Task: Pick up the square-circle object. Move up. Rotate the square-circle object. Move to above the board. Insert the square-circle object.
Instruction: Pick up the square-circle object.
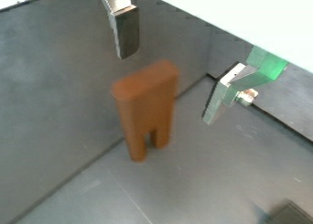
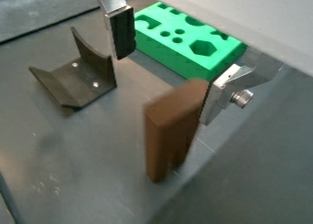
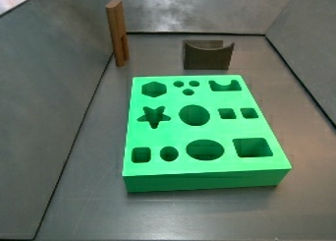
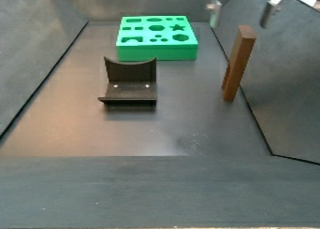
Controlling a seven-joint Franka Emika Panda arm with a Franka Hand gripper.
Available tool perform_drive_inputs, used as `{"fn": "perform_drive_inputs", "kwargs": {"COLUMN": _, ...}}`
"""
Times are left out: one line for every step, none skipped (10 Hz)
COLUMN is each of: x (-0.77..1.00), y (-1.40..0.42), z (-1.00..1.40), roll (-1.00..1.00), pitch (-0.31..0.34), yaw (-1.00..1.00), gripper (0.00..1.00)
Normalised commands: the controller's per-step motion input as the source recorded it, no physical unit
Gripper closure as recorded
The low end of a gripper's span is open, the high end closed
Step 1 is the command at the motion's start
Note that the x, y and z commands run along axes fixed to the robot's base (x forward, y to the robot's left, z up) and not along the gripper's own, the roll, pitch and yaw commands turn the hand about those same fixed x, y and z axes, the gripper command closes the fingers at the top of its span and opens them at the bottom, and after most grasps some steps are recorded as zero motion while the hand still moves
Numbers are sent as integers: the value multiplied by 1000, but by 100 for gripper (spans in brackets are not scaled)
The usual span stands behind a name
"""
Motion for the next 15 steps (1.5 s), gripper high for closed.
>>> {"fn": "perform_drive_inputs", "kwargs": {"x": 0, "y": 0, "z": -417, "roll": 0, "pitch": 61, "yaw": -51, "gripper": 0}}
{"fn": "perform_drive_inputs", "kwargs": {"x": 0, "y": -14, "z": -580, "roll": -21, "pitch": 69, "yaw": -140, "gripper": 0}}
{"fn": "perform_drive_inputs", "kwargs": {"x": 0, "y": 0, "z": -477, "roll": 0, "pitch": 100, "yaw": -114, "gripper": 0}}
{"fn": "perform_drive_inputs", "kwargs": {"x": 0, "y": -9, "z": -594, "roll": 0, "pitch": 107, "yaw": -66, "gripper": 0}}
{"fn": "perform_drive_inputs", "kwargs": {"x": 31, "y": 0, "z": -531, "roll": -50, "pitch": 99, "yaw": -69, "gripper": 0}}
{"fn": "perform_drive_inputs", "kwargs": {"x": 0, "y": 0, "z": -351, "roll": -56, "pitch": 7, "yaw": -9, "gripper": 0}}
{"fn": "perform_drive_inputs", "kwargs": {"x": 0, "y": 0, "z": -186, "roll": -44, "pitch": -39, "yaw": 0, "gripper": 0}}
{"fn": "perform_drive_inputs", "kwargs": {"x": -14, "y": 0, "z": 0, "roll": 19, "pitch": 0, "yaw": 0, "gripper": 0}}
{"fn": "perform_drive_inputs", "kwargs": {"x": 0, "y": 0, "z": 0, "roll": 0, "pitch": 0, "yaw": 0, "gripper": 0}}
{"fn": "perform_drive_inputs", "kwargs": {"x": 0, "y": 0, "z": 0, "roll": 0, "pitch": 0, "yaw": 0, "gripper": 100}}
{"fn": "perform_drive_inputs", "kwargs": {"x": 0, "y": 0, "z": 0, "roll": 0, "pitch": 0, "yaw": 0, "gripper": 100}}
{"fn": "perform_drive_inputs", "kwargs": {"x": 0, "y": 0, "z": 0, "roll": 0, "pitch": 0, "yaw": 0, "gripper": 100}}
{"fn": "perform_drive_inputs", "kwargs": {"x": 0, "y": 0, "z": 0, "roll": 0, "pitch": 0, "yaw": 0, "gripper": 100}}
{"fn": "perform_drive_inputs", "kwargs": {"x": 0, "y": 0, "z": 0, "roll": 0, "pitch": 0, "yaw": 0, "gripper": 100}}
{"fn": "perform_drive_inputs", "kwargs": {"x": 0, "y": 0, "z": 0, "roll": 0, "pitch": 0, "yaw": 0, "gripper": 100}}
